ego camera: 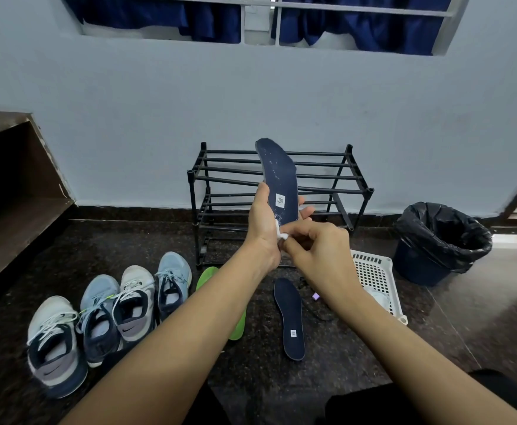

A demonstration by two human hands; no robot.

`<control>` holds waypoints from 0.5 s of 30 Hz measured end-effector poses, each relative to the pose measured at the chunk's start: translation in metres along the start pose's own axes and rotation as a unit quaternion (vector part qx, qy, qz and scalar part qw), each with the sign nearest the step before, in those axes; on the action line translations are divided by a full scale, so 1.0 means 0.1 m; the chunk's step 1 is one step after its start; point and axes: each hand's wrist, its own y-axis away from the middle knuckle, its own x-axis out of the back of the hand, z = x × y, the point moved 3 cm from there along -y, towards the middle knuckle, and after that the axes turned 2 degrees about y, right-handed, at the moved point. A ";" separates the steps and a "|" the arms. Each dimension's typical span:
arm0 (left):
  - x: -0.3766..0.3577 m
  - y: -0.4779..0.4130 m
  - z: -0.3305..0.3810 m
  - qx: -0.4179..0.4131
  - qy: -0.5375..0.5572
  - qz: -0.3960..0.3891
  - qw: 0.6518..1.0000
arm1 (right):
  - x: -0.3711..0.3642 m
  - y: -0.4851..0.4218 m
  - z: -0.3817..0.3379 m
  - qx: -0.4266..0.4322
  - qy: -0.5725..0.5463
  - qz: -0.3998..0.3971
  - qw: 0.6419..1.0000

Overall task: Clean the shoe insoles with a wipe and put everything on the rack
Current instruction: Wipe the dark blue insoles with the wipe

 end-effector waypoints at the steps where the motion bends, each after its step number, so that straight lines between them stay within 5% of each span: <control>1: 0.01 0.00 0.01 0.000 -0.001 -0.001 1.000 | -0.01 -0.01 0.00 -0.002 0.000 0.000 1.000; 15: 0.06 0.00 0.23 0.011 0.039 -0.006 0.999 | -0.07 -0.06 -0.04 0.016 0.012 -0.014 1.000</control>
